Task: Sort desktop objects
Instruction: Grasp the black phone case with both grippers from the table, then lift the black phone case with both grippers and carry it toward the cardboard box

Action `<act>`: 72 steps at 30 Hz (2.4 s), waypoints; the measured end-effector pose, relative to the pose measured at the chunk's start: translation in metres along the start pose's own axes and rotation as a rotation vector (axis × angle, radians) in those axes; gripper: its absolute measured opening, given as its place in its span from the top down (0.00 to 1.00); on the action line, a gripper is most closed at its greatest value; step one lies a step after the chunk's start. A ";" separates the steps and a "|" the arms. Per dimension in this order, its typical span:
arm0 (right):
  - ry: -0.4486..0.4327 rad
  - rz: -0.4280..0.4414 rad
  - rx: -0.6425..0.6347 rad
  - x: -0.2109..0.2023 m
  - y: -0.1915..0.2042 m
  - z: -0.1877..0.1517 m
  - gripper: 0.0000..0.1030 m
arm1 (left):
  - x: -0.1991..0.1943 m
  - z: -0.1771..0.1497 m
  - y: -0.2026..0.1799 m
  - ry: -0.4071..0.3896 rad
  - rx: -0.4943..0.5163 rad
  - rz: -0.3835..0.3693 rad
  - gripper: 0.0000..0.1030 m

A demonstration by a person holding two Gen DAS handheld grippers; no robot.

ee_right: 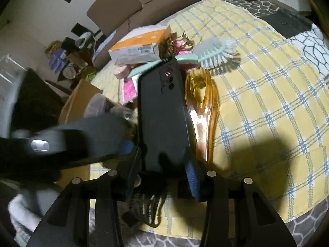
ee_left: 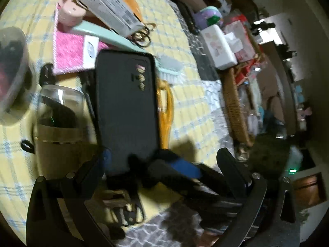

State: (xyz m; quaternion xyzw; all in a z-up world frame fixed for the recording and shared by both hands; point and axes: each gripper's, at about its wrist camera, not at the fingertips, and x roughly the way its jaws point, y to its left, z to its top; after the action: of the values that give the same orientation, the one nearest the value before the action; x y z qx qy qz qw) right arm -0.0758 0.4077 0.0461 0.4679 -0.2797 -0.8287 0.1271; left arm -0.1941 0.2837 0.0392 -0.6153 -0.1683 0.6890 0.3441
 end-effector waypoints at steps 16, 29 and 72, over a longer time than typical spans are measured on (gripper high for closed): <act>0.066 0.038 -0.009 0.019 0.005 -0.003 0.51 | 0.003 0.002 -0.004 -0.016 0.030 0.024 0.00; 0.035 0.073 0.019 0.030 0.004 -0.002 0.48 | -0.001 0.009 0.004 -0.019 0.029 0.042 0.00; 0.027 0.286 0.205 0.019 -0.008 0.001 0.24 | -0.023 -0.007 0.091 -0.001 -0.316 -0.370 0.91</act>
State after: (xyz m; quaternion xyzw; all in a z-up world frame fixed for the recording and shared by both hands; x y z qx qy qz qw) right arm -0.0862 0.4054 0.0282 0.4448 -0.4246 -0.7631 0.1991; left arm -0.2113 0.2018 -0.0049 -0.6197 -0.3841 0.5798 0.3637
